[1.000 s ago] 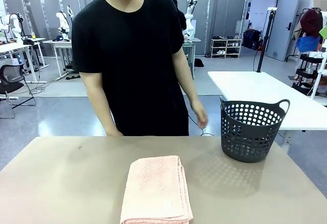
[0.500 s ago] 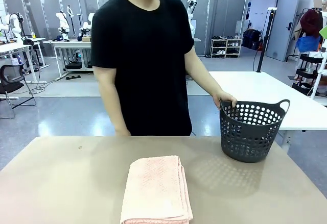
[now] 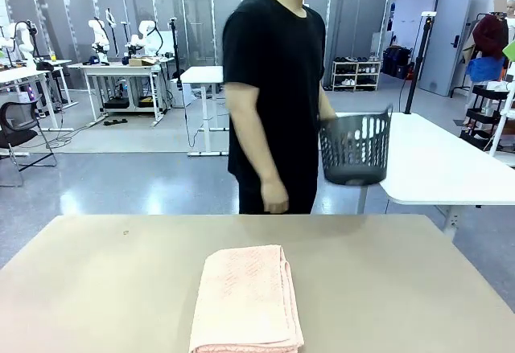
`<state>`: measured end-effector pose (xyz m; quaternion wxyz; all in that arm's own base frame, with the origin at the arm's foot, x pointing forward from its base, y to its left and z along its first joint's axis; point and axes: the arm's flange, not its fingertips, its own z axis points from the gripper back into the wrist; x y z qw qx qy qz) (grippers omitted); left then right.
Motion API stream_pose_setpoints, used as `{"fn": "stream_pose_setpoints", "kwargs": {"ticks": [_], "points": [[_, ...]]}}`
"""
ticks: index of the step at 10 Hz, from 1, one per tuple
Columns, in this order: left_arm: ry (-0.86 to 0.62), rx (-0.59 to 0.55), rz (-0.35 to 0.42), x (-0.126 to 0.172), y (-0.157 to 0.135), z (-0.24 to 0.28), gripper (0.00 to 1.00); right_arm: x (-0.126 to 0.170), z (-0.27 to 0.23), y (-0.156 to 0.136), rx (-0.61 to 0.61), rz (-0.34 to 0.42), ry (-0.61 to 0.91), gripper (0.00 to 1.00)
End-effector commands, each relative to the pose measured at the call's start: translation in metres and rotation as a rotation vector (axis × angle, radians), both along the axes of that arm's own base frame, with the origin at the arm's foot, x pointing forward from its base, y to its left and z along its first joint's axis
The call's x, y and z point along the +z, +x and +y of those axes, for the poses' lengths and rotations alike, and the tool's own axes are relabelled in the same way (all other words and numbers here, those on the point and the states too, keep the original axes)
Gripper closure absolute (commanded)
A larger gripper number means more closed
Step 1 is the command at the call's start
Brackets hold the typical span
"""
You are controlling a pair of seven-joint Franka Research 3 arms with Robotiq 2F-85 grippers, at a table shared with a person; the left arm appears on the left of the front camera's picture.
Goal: Fold the towel.
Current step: Pick up the 100 cm Hotel Towel and place it on the left side of the table.
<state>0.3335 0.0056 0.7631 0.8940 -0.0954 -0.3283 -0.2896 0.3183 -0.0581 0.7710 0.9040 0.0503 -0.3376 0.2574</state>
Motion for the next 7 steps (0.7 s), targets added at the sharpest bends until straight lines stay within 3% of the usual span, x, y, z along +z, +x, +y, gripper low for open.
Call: {"fn": "stream_pose_setpoints", "kwargs": {"ticks": [1,7], "points": [[-0.113,0.029,0.09,-0.046,0.017,0.002,0.0,0.0,-0.001,-0.001,-0.001,0.003,0.002,0.0],[-0.356,0.084,0.341,-0.201,0.06,0.049,0.0,0.0,-0.001,-0.001,-0.001,0.003,0.002,0.0]]}}
